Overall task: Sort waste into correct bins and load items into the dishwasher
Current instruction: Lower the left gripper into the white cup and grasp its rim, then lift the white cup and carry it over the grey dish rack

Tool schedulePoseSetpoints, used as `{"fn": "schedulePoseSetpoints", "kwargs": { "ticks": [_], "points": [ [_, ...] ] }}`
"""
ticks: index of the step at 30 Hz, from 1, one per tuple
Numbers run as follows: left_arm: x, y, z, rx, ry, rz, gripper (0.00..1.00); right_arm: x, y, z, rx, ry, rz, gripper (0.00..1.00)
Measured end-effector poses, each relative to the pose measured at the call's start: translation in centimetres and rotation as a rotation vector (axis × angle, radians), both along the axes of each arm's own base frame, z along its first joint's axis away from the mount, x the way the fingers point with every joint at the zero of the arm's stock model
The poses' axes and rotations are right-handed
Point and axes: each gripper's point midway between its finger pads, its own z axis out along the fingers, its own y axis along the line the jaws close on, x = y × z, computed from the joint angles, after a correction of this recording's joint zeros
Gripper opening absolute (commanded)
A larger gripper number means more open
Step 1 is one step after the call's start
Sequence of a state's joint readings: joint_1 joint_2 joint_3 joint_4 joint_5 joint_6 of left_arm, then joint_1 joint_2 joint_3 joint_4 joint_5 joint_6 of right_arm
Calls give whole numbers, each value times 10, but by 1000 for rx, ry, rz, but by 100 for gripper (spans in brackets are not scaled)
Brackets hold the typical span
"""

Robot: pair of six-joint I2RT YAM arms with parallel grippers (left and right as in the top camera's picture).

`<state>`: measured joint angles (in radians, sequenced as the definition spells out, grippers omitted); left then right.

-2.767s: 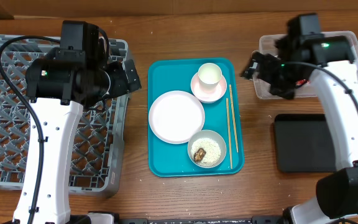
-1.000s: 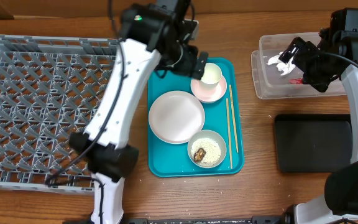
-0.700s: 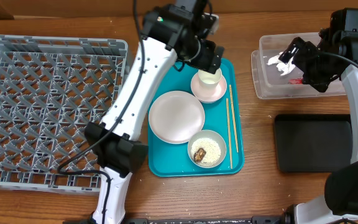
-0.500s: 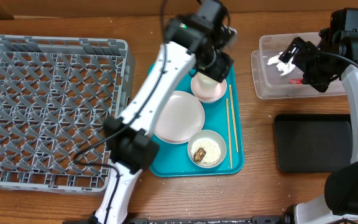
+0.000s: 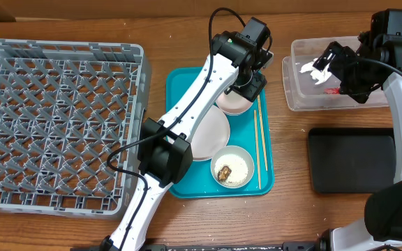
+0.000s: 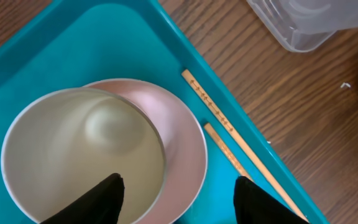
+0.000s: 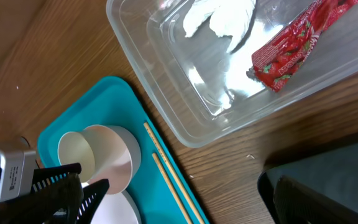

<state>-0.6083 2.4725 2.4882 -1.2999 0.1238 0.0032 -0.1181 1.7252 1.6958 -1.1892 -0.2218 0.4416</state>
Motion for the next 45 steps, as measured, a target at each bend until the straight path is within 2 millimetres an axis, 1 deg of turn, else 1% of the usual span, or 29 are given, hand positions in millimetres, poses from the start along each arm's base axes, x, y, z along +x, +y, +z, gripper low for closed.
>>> {"fn": "schedulePoseSetpoints", "kwargs": {
  "ticks": [4,8,15,19,21,25,28,29,30,39,42,45],
  "points": [
    [2,3,-1,18,-11,5,47,0,0,0,0,-1,0,100],
    [1,6,-6,34,-5,8,47,0,0,0,0,0,0,100],
    [-3,9,-23,53,24,7,46,0,0,0,0,0,0,100],
    [-6,11,-31,65,41,6,43,0,0,0,0,0,0,100],
    [-6,11,-32,65,41,7,38,0,0,0,0,0,0,100],
    [-2,8,-31,54,25,7,25,0,0,0,0,-1,0,100],
    [0,6,-30,47,13,4,9,0,0,0,0,0,1,100],
    [1,6,-30,44,11,6,5,0,0,0,0,0,0,100],
    [2,5,-29,41,5,5,4,0,0,0,0,0,0,100],
    [7,2,-27,21,-2,58,4,0,0,0,-1,-1,0,100],
    [7,-1,-20,-2,2,77,4,0,0,0,0,0,1,100],
    [7,-8,-6,-48,3,79,4,0,0,0,1,-1,0,100]
  ]
}}
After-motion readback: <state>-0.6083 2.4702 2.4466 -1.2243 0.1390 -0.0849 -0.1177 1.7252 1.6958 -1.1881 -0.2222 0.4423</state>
